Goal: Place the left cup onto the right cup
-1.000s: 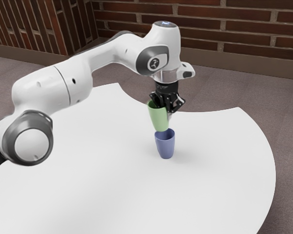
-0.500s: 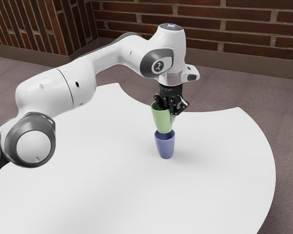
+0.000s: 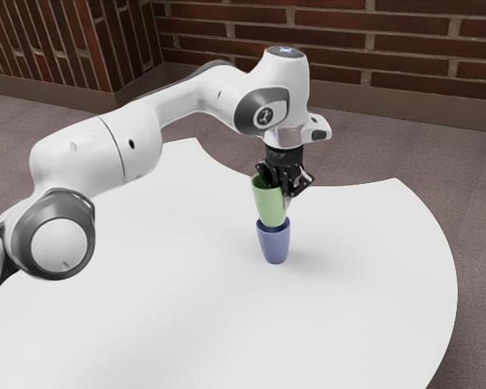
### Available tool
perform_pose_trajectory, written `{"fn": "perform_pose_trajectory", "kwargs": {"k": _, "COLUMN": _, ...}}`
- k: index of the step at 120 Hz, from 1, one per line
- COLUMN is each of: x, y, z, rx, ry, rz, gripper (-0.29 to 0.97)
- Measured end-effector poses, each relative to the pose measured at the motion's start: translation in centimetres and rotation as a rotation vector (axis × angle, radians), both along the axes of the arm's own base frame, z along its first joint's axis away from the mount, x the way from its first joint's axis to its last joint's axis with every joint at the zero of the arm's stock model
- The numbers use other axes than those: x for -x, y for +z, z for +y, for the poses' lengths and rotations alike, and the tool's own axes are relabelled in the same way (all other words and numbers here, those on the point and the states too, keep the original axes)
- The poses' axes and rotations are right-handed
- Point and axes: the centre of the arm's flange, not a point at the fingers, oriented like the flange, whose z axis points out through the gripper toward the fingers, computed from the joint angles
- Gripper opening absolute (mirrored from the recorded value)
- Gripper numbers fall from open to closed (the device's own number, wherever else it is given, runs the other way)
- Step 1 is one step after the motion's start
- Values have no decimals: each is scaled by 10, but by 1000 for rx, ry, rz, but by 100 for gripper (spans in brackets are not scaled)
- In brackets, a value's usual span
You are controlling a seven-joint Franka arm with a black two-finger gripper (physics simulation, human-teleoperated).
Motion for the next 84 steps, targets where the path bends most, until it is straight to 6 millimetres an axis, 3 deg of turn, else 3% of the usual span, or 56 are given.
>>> {"fn": "perform_pose_trajectory", "kwargs": {"k": 84, "x": -2, "y": -13, "z": 0, "rx": 1, "ry": 4, "rz": 13, "gripper": -10}}
